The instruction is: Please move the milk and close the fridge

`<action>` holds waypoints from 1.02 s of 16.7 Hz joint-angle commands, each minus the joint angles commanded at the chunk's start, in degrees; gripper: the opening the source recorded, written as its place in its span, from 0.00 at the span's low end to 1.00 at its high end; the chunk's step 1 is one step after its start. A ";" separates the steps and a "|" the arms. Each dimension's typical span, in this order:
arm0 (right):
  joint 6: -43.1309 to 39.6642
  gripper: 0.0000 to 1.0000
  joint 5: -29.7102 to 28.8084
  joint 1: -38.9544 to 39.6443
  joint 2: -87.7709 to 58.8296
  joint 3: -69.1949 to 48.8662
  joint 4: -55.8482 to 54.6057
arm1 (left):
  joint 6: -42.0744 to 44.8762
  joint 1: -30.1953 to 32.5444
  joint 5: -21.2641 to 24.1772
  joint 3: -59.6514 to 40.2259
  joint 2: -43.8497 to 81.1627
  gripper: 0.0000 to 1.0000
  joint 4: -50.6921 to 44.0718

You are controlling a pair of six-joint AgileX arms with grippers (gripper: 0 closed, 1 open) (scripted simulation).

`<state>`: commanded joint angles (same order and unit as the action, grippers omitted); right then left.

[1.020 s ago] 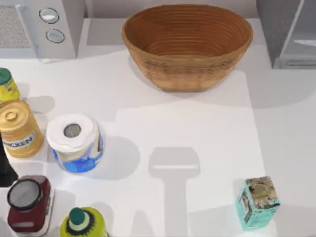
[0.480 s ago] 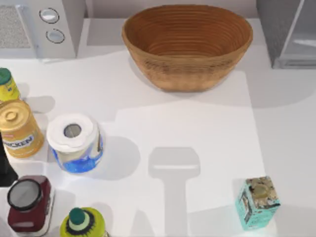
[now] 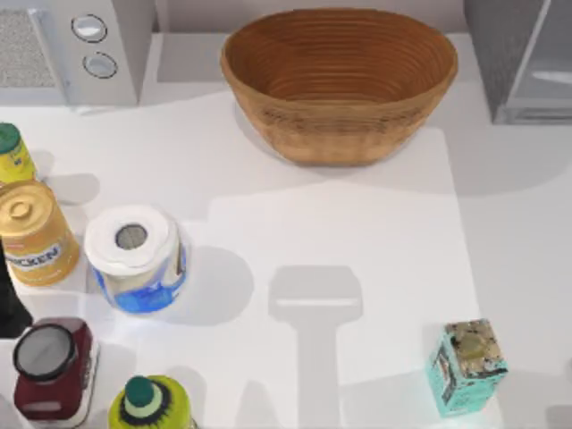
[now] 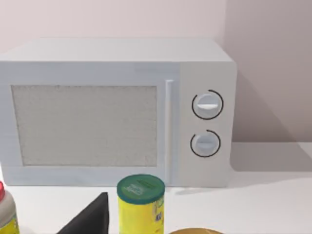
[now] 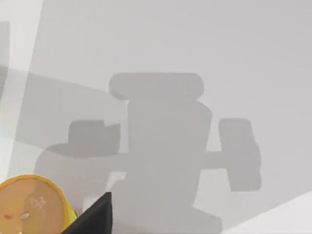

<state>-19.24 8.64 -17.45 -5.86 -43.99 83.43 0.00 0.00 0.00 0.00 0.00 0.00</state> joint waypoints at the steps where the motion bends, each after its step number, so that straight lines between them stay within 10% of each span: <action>1: -4.18 1.00 2.05 -3.83 -4.30 -1.37 -0.14 | 0.00 0.00 0.00 0.00 0.00 1.00 0.00; 17: -81.20 1.00 39.77 -74.34 -83.63 -26.79 -1.67 | 0.00 0.00 0.00 0.00 0.00 1.00 0.00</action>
<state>-100.45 48.41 -91.79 -89.48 -70.78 81.75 0.00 0.00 0.00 0.00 0.00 0.00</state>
